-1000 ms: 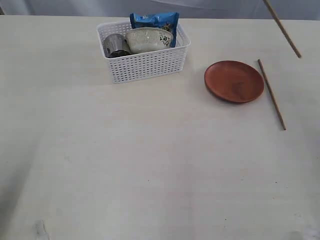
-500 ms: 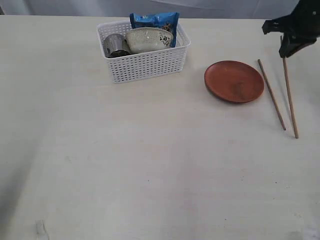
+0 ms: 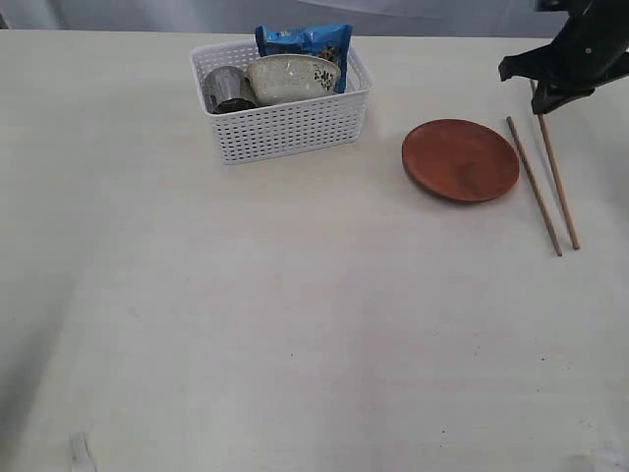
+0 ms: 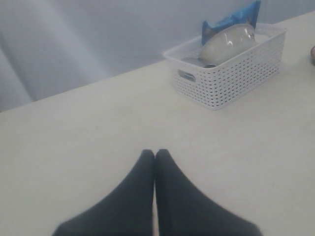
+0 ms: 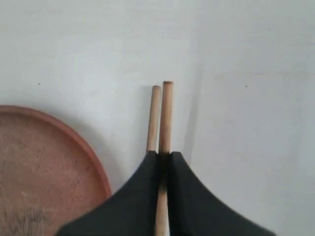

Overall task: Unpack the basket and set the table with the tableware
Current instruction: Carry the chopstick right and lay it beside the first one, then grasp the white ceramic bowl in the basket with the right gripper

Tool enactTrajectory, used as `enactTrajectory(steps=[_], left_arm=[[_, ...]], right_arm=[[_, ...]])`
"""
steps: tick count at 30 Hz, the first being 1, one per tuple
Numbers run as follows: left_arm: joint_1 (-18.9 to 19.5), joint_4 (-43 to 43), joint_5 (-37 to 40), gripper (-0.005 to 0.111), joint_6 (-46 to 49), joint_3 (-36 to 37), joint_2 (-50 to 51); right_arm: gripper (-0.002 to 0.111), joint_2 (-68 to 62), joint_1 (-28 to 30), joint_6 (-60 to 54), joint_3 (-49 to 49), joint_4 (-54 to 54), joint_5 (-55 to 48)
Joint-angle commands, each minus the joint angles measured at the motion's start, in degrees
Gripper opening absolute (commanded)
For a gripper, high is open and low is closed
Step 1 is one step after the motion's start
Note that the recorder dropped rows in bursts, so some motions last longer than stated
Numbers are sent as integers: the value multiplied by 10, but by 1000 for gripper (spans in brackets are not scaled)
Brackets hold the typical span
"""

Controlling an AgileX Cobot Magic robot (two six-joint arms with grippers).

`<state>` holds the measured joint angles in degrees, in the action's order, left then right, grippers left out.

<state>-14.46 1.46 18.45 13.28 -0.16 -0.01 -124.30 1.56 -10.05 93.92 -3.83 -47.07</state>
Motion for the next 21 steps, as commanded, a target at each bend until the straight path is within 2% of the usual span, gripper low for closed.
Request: enactTrajectory(steps=[1,4,6,12,16,18,21], left_arm=[[-3,3,0,0,-4,2,0],[-3,3,0,0,-4,2,0],[-3,3,0,0,-4,2,0],[-3,3,0,0,-4,2,0],[-3,3,0,0,-4,2,0],[-3,3,0,0,-4,2,0],[-3,5,0,0,-4,2,0]], right_arm=[[17,-19,4,-14,-1,-4,-16],[40,-18,4,-13,0,-1,-17],[46,-7,4,-11,4,0,-17],[46,40,-6,-11,65,-4,-77],[46,91,-33,-30,111,-22,-113],[46,119,-56,-67,117,-34,-105],[46,139,-101,-185,116,-107,-101]])
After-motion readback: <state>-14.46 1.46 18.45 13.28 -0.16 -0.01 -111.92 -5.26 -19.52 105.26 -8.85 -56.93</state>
